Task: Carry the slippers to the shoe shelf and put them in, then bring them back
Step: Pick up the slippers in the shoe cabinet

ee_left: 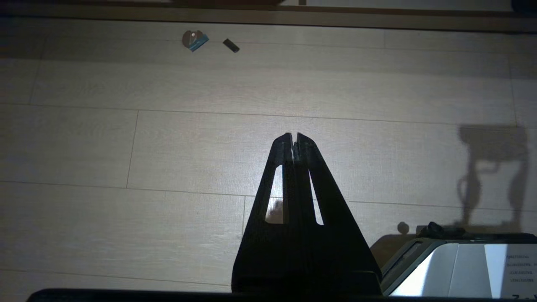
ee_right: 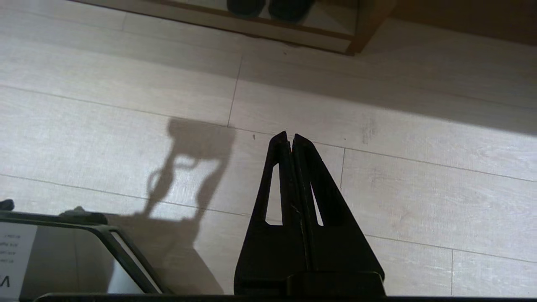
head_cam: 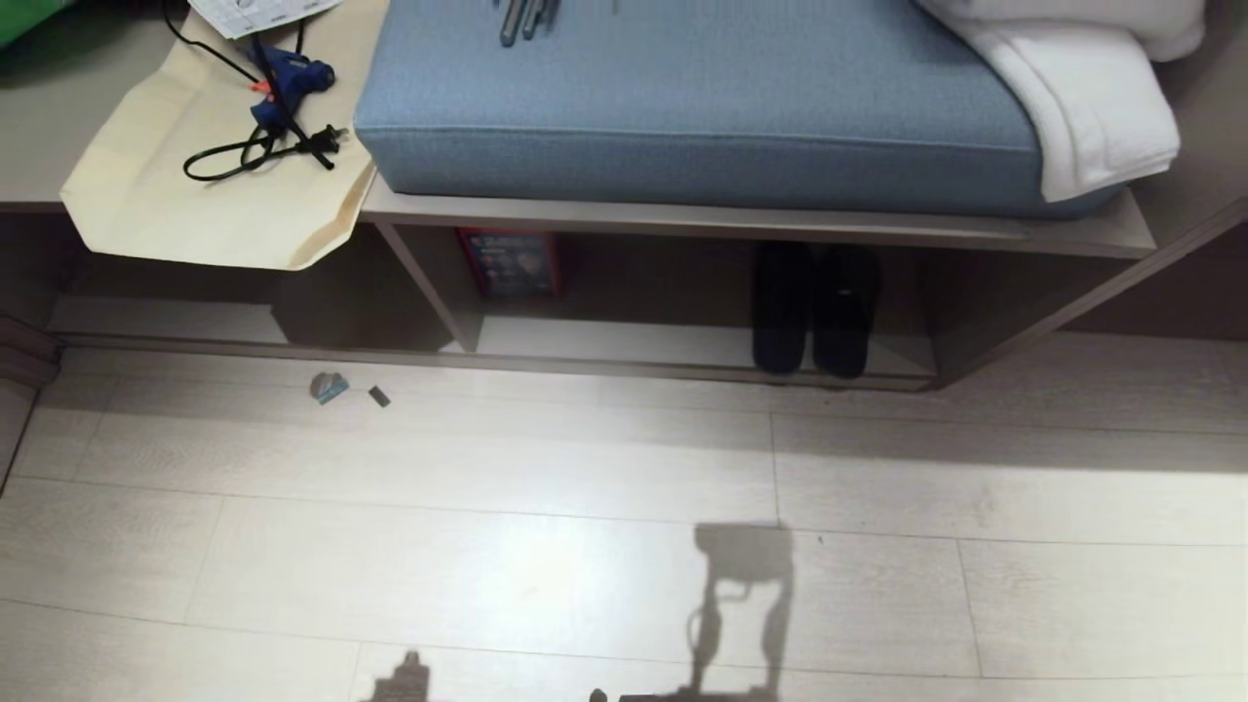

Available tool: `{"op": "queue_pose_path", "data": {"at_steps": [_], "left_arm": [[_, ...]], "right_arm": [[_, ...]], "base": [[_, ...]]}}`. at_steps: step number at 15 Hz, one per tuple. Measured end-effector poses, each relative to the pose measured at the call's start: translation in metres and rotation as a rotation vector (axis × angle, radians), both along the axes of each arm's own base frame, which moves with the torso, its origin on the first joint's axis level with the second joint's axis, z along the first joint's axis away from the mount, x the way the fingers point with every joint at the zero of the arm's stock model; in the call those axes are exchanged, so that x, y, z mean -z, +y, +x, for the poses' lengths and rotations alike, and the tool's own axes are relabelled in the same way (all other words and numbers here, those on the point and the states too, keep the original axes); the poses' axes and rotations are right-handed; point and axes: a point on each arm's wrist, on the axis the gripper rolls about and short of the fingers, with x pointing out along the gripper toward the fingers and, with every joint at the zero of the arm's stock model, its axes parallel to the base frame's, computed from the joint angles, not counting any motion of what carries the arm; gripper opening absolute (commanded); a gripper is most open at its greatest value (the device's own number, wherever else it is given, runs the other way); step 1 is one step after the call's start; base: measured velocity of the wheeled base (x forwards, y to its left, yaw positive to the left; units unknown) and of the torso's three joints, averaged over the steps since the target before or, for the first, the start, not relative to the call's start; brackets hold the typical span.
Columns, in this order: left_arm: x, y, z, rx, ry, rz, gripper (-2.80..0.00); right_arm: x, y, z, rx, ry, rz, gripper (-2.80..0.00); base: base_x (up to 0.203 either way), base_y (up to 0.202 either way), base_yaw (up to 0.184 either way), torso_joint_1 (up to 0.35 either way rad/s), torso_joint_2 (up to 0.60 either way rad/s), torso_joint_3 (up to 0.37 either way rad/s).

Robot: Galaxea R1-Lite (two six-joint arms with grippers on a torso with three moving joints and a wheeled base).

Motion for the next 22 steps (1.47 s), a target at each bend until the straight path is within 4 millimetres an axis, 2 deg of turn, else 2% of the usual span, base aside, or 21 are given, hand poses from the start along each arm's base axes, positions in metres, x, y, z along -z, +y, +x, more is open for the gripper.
{"op": "queue_pose_path", "data": {"at_steps": [22], "left_arm": [[0.0000, 0.0000, 0.0000, 0.001, 0.000, 0.000, -2.80]], "right_arm": [[-0.0002, 0.0000, 0.0000, -0.001, 0.001, -0.007, -2.80]], "base": [[0.000, 0.000, 0.000, 0.002, 0.00, 0.203]]}}
